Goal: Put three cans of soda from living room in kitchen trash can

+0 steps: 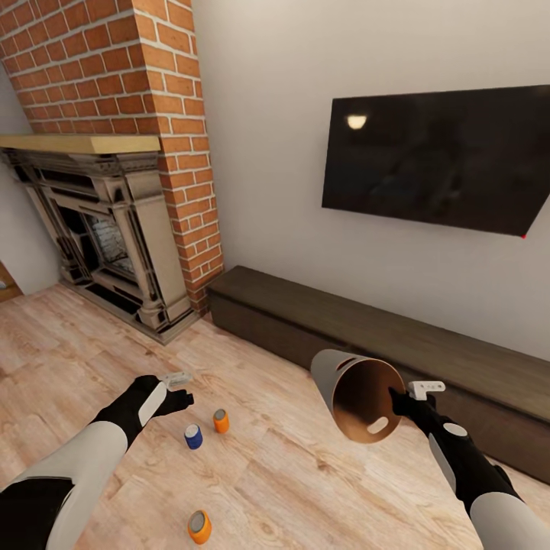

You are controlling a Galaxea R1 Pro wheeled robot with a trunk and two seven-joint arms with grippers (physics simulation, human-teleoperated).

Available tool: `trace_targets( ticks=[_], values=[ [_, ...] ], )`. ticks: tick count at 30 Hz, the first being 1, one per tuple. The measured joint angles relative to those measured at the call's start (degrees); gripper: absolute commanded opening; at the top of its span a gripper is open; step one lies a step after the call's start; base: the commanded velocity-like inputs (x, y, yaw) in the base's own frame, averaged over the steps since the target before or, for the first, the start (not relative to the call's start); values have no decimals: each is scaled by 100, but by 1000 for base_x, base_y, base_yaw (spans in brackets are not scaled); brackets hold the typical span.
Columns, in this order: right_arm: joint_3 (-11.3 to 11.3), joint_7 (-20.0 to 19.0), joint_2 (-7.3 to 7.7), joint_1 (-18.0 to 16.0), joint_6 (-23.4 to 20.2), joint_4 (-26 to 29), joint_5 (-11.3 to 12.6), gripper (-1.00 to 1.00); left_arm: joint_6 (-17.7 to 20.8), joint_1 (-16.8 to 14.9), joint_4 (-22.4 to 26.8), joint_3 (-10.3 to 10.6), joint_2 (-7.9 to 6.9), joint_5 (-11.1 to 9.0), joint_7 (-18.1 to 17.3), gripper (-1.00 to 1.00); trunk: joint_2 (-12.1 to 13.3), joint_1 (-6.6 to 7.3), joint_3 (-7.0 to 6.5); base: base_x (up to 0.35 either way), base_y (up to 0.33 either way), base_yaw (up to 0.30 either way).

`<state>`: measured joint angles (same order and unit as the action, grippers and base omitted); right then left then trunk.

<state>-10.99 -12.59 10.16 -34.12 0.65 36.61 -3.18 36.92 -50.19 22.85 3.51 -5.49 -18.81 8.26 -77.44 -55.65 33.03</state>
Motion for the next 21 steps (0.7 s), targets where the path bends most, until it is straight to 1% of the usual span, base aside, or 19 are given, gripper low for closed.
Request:
trace_targets(
  ticks=[21],
  values=[
    [40, 0, -14, 6, -1, 1, -9, -100, -9, 0, 0, 8, -3, -7, -7, 100, -842, -461, 377, 0, 0, 0]
  ],
)
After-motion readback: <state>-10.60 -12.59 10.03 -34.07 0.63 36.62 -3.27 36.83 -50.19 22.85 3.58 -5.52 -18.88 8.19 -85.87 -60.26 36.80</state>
